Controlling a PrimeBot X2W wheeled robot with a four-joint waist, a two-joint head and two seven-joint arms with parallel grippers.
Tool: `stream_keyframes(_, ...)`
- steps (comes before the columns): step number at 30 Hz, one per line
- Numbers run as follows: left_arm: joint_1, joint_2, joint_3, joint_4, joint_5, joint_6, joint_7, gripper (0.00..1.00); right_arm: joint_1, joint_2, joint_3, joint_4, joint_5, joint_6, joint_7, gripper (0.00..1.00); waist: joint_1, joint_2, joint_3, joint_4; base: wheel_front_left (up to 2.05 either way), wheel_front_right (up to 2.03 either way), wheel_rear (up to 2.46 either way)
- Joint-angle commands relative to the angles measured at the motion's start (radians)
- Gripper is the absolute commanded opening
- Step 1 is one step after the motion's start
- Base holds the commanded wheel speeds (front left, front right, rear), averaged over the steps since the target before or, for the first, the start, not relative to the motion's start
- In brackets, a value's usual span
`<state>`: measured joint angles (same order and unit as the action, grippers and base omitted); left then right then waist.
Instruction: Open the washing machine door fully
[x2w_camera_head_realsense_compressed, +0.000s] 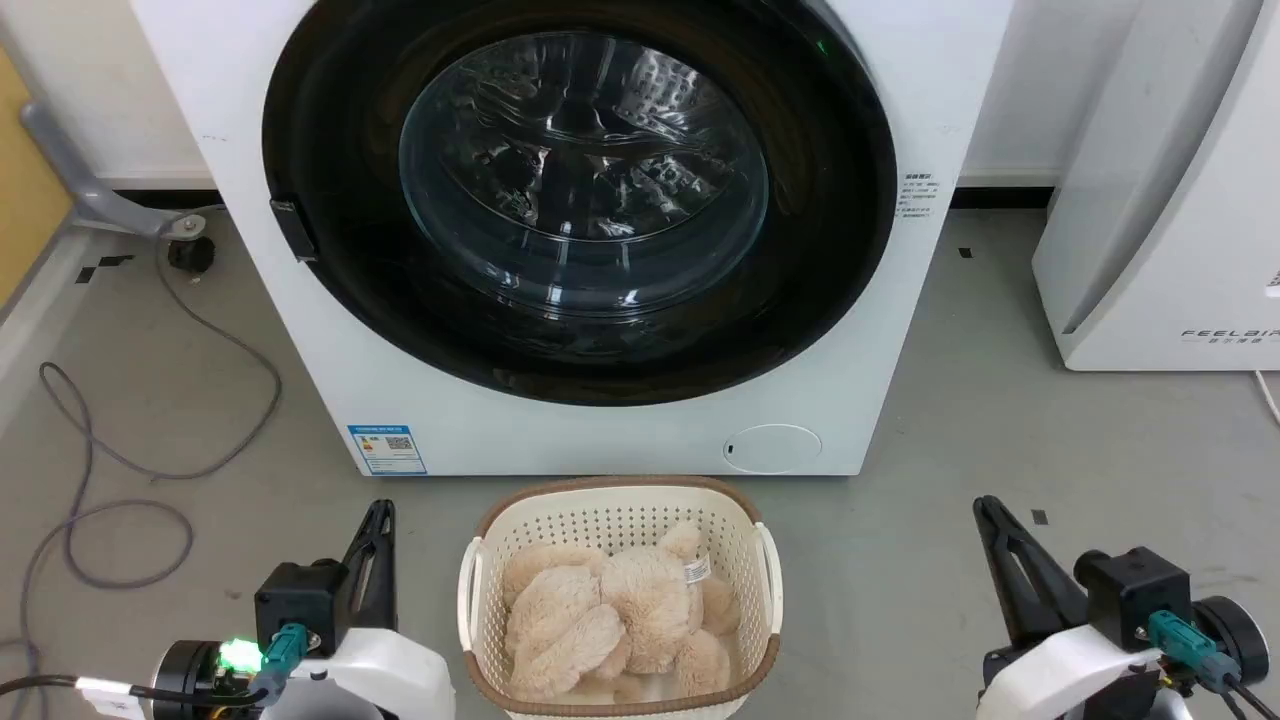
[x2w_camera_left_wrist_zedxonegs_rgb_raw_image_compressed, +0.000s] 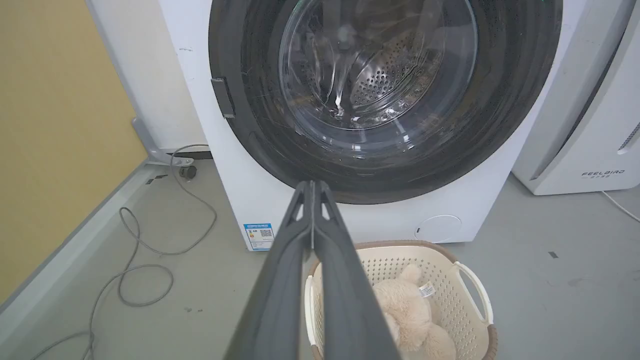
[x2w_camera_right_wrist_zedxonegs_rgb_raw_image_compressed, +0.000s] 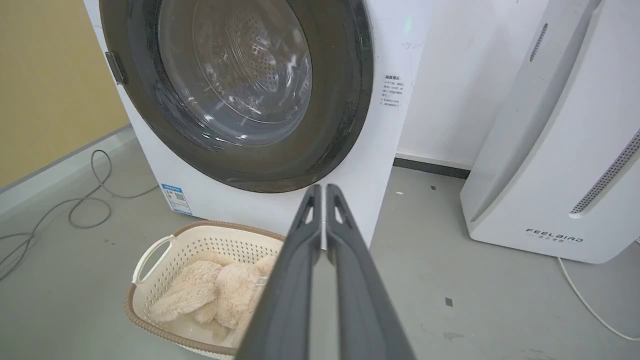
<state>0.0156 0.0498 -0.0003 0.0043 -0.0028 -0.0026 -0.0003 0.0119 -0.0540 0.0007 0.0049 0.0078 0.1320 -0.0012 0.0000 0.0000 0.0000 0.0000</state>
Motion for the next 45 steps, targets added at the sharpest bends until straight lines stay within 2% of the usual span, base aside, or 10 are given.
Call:
stream_keyframes(1,0.000,0.000,0.000,0.000,0.000,0.000,0.000,1.00,0.000,0.000,0.000,0.000,0.001,0.000,0.000,1.00,0.0000,0.0000,0.000,0.000,0.00,0.00,0.00)
stream_keyframes(17,-0.025,0.000,-0.027,0.028,-0.019,-0.006,-0.030,1.00,-0.005,0.000,-0.003,0.023,0.028,0.000,-0.030,1.00,0.0001,0.0000,0.003,-0.005,0.00,0.00,0.00)
stream_keyframes(18,-0.027,0.000,-0.029,0.030,-0.019,-0.007,-0.032,1.00,-0.006,0.000,-0.002,0.023,0.030,0.000,-0.032,0.10,0.0001,0.0000,0.004,-0.006,0.00,0.00,0.00)
stream_keyframes(19,-0.028,0.000,-0.030,0.032,-0.020,-0.007,-0.034,1.00,-0.006,0.000,-0.002,0.023,0.033,0.000,-0.034,0.00,0.0001,0.0000,0.005,-0.006,0.00,0.00,0.00)
stream_keyframes(28,-0.041,0.000,-0.042,0.043,-0.028,-0.010,-0.051,1.00,-0.009,0.001,0.000,0.020,0.103,0.000,-0.051,0.00,0.0000,0.0000,0.008,-0.007,0.00,0.00,0.00)
stream_keyframes(37,-0.057,0.000,-0.061,0.059,-0.039,-0.011,-0.072,1.00,-0.026,0.001,-0.001,0.009,0.378,0.000,-0.072,0.00,0.0000,0.0000,0.015,-0.005,0.00,0.00,0.00)
stream_keyframes(45,-0.076,0.000,-0.075,0.054,-0.051,-0.006,-0.086,1.00,-0.070,0.000,-0.013,0.013,0.509,0.000,-0.084,0.00,0.0000,0.0000,0.039,-0.001,0.00,0.00,0.00)
